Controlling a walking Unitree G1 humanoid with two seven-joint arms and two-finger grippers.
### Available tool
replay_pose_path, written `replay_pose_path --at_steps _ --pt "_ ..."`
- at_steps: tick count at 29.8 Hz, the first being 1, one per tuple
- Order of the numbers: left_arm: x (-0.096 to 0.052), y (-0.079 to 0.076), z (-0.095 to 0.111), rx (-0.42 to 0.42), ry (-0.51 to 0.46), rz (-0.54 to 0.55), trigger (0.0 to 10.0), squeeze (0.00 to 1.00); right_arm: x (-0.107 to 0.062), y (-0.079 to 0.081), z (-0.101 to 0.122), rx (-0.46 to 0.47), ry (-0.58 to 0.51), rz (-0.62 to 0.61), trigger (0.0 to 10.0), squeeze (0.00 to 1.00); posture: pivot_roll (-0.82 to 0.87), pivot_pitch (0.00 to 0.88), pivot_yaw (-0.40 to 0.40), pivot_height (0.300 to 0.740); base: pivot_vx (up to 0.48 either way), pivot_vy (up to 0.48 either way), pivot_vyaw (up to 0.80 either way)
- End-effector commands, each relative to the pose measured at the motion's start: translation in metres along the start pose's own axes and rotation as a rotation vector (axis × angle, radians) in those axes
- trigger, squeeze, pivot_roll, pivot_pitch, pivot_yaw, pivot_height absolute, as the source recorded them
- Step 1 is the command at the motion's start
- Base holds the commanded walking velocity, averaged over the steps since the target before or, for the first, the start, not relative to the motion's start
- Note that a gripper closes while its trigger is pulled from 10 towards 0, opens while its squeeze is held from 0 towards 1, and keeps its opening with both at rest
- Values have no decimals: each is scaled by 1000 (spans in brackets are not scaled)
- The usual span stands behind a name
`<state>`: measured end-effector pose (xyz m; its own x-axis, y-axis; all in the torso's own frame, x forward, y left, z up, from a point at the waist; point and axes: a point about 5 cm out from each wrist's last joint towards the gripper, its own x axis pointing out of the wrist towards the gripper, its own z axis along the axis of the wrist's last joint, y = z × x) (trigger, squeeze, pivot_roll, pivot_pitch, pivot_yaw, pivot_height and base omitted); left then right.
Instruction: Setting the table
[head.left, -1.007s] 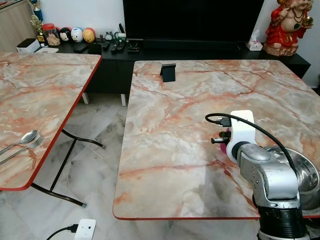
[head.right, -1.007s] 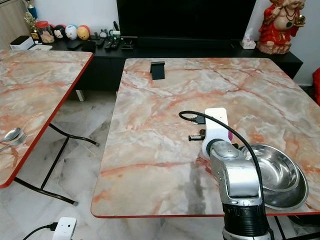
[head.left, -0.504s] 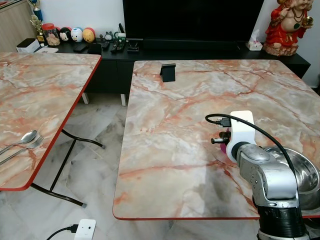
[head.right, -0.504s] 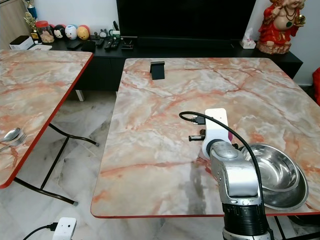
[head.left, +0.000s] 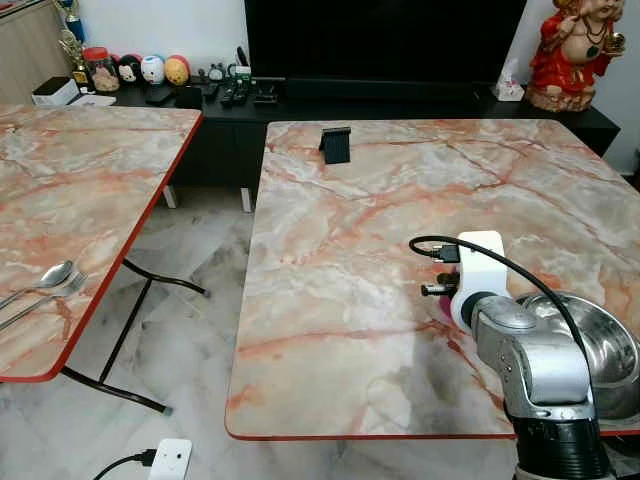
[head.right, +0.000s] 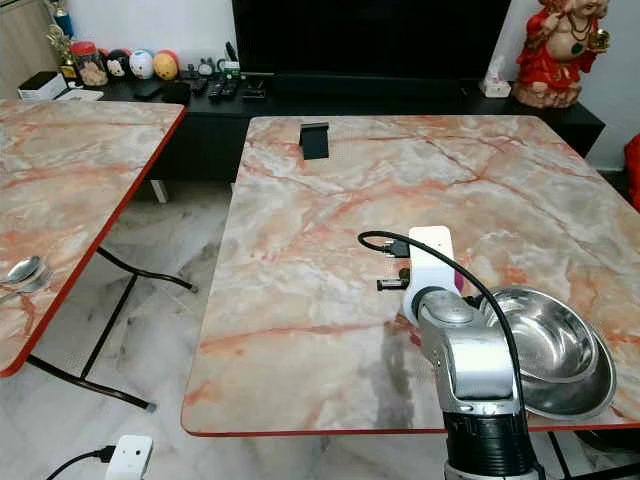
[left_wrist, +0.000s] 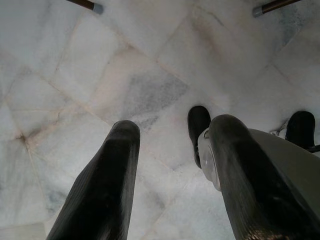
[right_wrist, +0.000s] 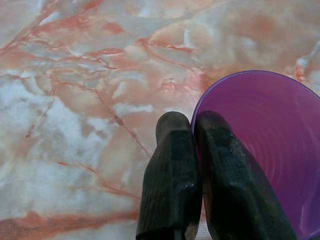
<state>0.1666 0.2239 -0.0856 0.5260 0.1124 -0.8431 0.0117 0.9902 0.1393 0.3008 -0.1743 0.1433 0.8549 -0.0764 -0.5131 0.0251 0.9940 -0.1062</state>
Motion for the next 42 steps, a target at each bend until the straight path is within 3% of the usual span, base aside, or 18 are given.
replay_pose_path --at_steps 1,35,36,42 --pt "-1 1 -5 16 16 -1 10000 0 1 0 1 2 -6 -8 10000 0 0 0 -28 740 0 0 0" --pt "-1 1 -5 18 19 -1 10000 0 2 5 4 11 -23 2 10000 0 1 0 -27 740 0 0 0" --pt "-1 1 -6 18 19 -1 10000 0 2 5 5 12 -25 1 10000 337 0 0 -26 740 0 0 0" --pt "-1 1 -6 18 19 -3 10000 0 2 5 6 13 -28 1 10000 333 0 0 -26 740 0 0 0"
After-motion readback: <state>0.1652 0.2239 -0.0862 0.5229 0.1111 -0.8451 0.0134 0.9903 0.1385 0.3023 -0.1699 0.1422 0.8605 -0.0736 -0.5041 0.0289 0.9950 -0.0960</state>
